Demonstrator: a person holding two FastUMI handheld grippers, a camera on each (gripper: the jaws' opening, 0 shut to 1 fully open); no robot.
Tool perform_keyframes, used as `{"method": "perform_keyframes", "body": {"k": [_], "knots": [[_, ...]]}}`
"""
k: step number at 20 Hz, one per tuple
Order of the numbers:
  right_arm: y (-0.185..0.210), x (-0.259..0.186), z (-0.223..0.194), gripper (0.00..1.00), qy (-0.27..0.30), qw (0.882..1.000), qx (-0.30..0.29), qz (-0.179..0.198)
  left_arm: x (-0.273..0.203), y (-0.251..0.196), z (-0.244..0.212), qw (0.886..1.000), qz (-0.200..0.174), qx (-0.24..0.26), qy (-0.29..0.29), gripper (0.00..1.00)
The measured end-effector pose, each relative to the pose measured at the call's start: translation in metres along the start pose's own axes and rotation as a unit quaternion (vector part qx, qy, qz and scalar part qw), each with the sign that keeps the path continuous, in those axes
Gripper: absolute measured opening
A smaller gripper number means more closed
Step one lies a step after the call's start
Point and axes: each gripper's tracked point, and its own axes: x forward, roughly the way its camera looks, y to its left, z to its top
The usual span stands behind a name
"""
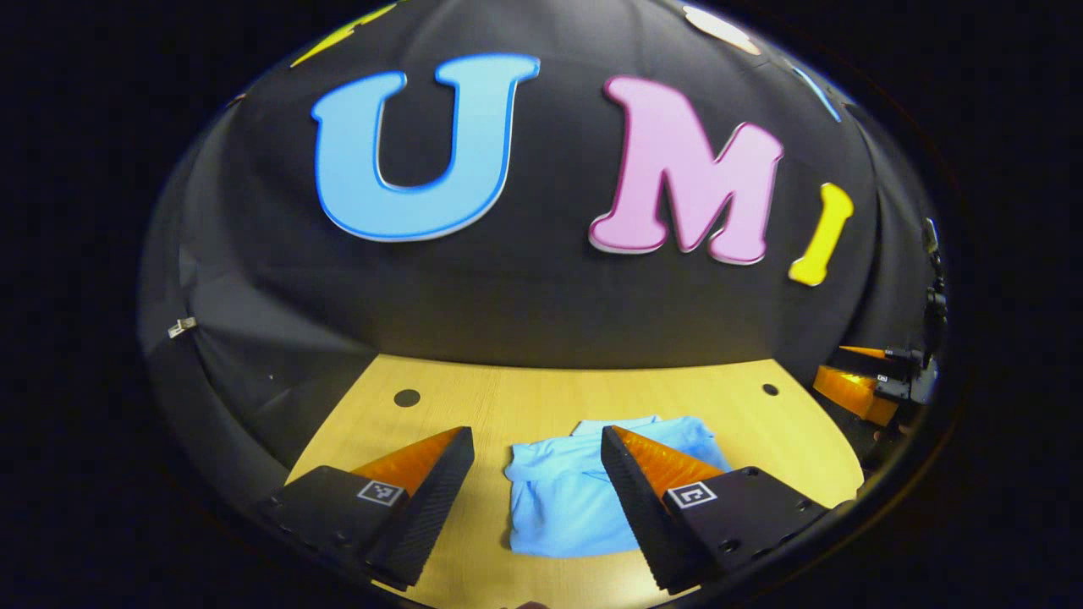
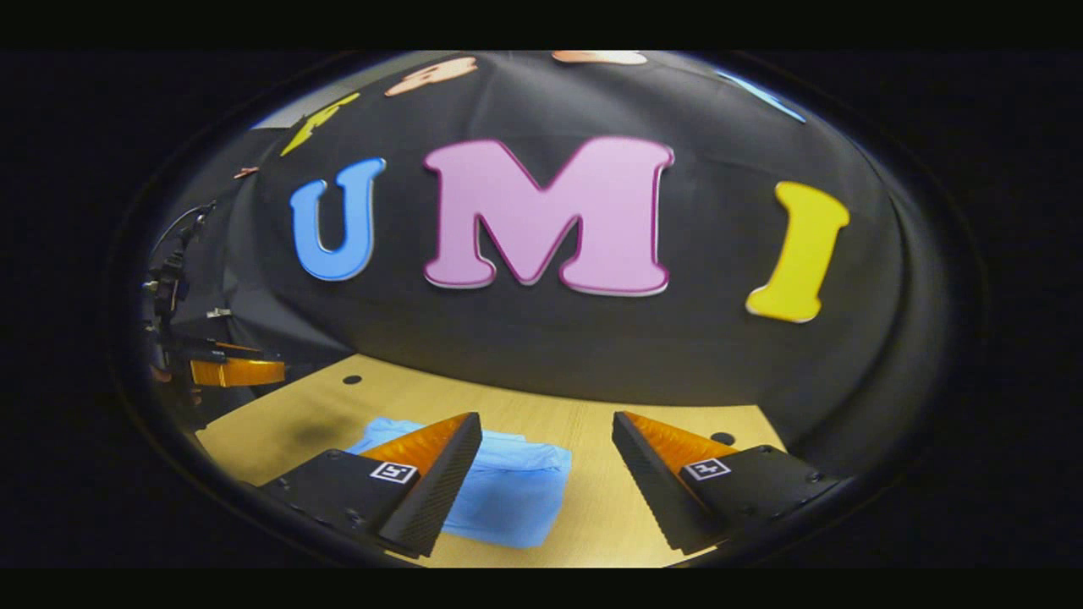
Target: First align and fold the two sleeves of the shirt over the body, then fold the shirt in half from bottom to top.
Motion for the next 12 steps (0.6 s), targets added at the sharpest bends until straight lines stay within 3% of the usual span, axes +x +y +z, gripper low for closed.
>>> {"method": "perform_keyframes", "body": {"k": [7,12], "knots": [[0.030,-0.206,0.049,0.97,-0.072,0.994,0.048,-0.065,-0.209,-0.048,-0.005,0.995,-0.042,0.026,-0.087,0.96],[0.052,-0.305,0.062,0.97,-0.090,0.993,0.026,-0.072,-0.293,-0.076,-0.013,0.989,-0.092,-0.004,-0.113,0.96]]}}
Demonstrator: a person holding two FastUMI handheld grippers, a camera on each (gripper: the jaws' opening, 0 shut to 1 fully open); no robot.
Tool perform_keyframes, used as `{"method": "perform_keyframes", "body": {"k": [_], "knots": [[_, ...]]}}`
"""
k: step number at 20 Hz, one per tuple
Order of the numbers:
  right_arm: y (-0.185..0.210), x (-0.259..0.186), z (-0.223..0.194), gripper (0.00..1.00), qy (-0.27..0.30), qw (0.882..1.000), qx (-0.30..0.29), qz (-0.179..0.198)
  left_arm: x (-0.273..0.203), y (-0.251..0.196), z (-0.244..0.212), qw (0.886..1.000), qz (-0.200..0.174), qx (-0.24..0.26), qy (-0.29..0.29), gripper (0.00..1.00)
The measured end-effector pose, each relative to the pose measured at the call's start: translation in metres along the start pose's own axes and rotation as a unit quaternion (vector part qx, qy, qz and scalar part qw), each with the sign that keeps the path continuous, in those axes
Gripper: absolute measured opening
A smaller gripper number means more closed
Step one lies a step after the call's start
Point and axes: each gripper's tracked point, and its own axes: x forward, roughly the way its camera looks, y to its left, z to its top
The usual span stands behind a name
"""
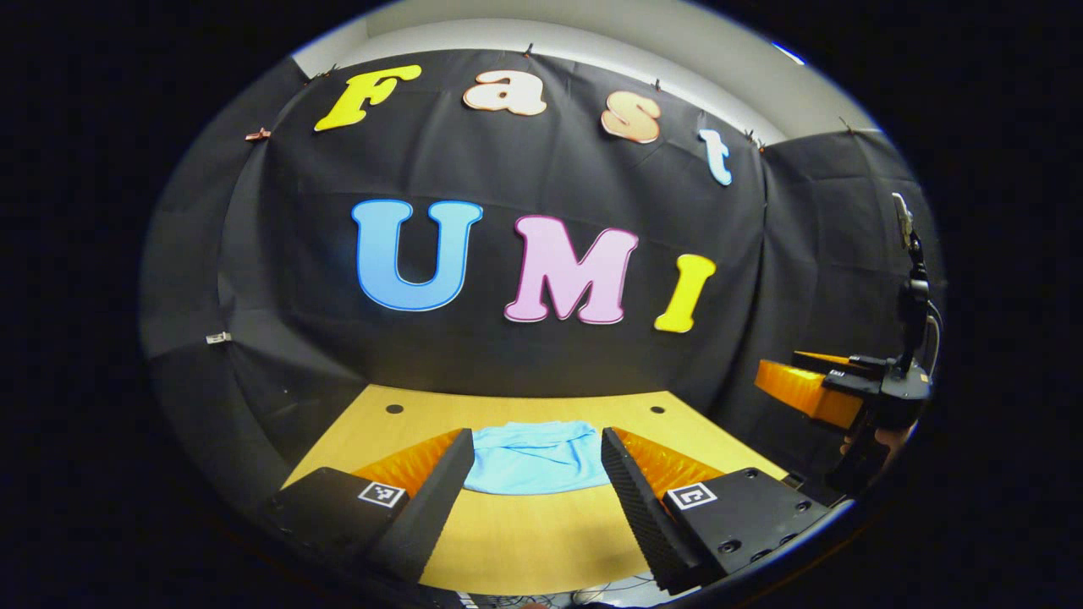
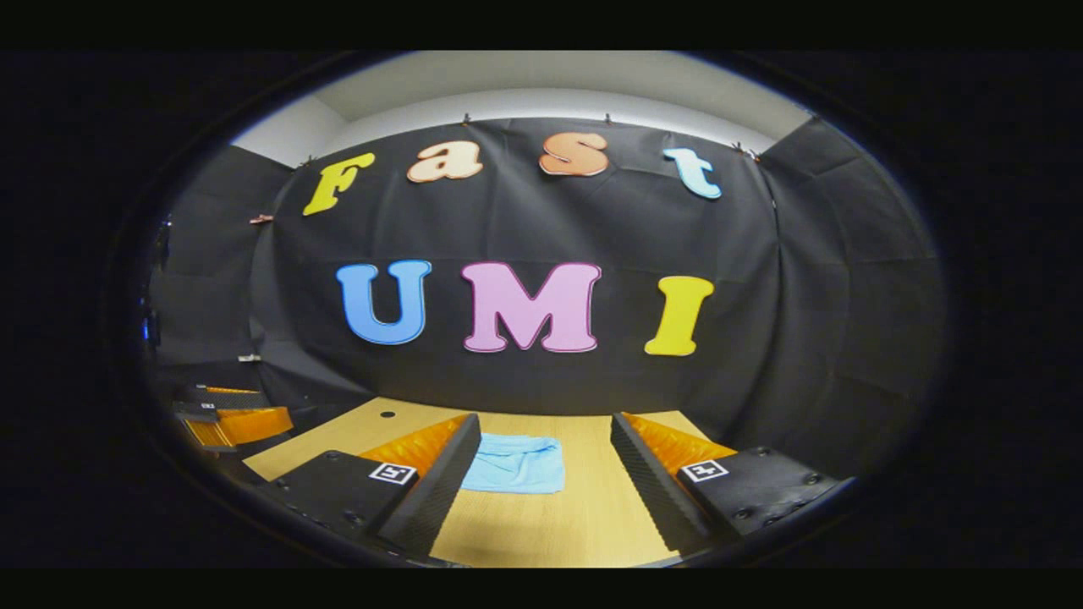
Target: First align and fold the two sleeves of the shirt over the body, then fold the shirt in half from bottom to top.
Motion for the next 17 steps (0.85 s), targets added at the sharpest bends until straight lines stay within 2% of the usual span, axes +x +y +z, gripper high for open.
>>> {"method": "perform_keyframes", "body": {"k": [5,8,11,12,13,17], "knots": [[-0.010,-0.027,0.043,0.97,-0.046,0.999,0.002,-0.018,-0.027,0.006,0.024,1.000,0.001,0.011,-0.026,0.97],[-0.001,-0.022,0.053,0.97,-0.049,0.999,0.019,-0.003,-0.033,0.013,0.039,0.999,0.018,0.027,-0.035,0.97],[-0.002,-0.019,0.069,0.97,-0.070,0.997,0.019,-0.003,-0.040,0.006,0.048,0.998,0.017,0.024,-0.048,0.97],[0.000,-0.020,0.070,0.97,-0.072,0.997,0.019,-0.001,-0.042,0.007,0.049,0.998,0.023,0.027,-0.046,0.92],[0.003,-0.021,0.069,0.97,-0.072,0.997,0.019,0.005,-0.043,0.010,0.047,0.998,0.030,0.029,-0.046,0.96],[-0.005,-0.023,0.074,0.97,-0.077,0.997,0.007,0.007,-0.044,0.005,0.058,0.997,0.045,0.034,-0.059,0.96]]}}
